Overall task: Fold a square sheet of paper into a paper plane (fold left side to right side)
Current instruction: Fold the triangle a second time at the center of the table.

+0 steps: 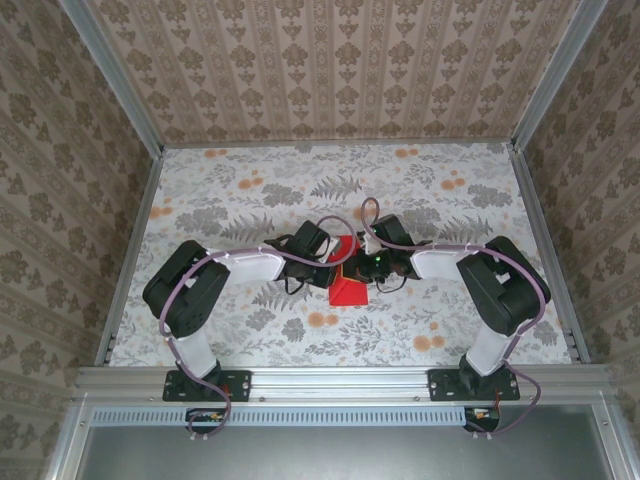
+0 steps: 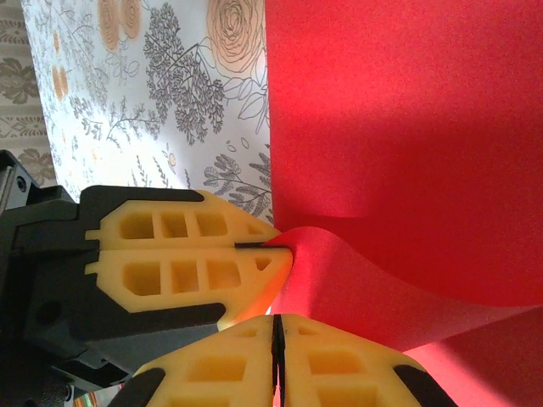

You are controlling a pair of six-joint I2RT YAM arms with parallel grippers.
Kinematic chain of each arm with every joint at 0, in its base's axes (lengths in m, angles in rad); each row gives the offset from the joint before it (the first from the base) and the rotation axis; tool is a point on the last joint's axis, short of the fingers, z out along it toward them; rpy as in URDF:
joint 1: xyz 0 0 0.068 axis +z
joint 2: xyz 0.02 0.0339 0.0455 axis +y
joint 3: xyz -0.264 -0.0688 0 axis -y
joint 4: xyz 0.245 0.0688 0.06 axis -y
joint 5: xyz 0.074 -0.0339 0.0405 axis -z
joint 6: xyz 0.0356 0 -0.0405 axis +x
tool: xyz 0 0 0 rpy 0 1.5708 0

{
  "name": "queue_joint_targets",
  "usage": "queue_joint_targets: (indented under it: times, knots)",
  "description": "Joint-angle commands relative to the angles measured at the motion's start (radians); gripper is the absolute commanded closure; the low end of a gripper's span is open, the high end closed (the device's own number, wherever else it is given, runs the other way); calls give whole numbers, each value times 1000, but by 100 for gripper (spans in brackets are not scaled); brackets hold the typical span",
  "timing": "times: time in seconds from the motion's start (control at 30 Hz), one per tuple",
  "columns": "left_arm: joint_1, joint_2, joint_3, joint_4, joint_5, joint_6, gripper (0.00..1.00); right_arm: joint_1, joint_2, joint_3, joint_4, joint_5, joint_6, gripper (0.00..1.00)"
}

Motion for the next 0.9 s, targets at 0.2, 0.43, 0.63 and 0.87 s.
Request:
queue_joint_targets:
  times: [0.2, 0.43, 0.63, 0.87]
  knots:
    - [-11, 12, 7, -56, -18, 19, 99, 5, 30, 31, -64, 20, -43, 89]
    - [-10, 8, 5, -57, -21, 20, 99, 5, 41, 32, -81, 36, -48, 89]
    - [-11, 5, 2, -59, -25, 19, 99, 5, 49, 35, -106, 52, -57, 89]
    - [-10, 5, 2, -60, -26, 19, 99, 4, 65, 43, -130, 58, -64, 89]
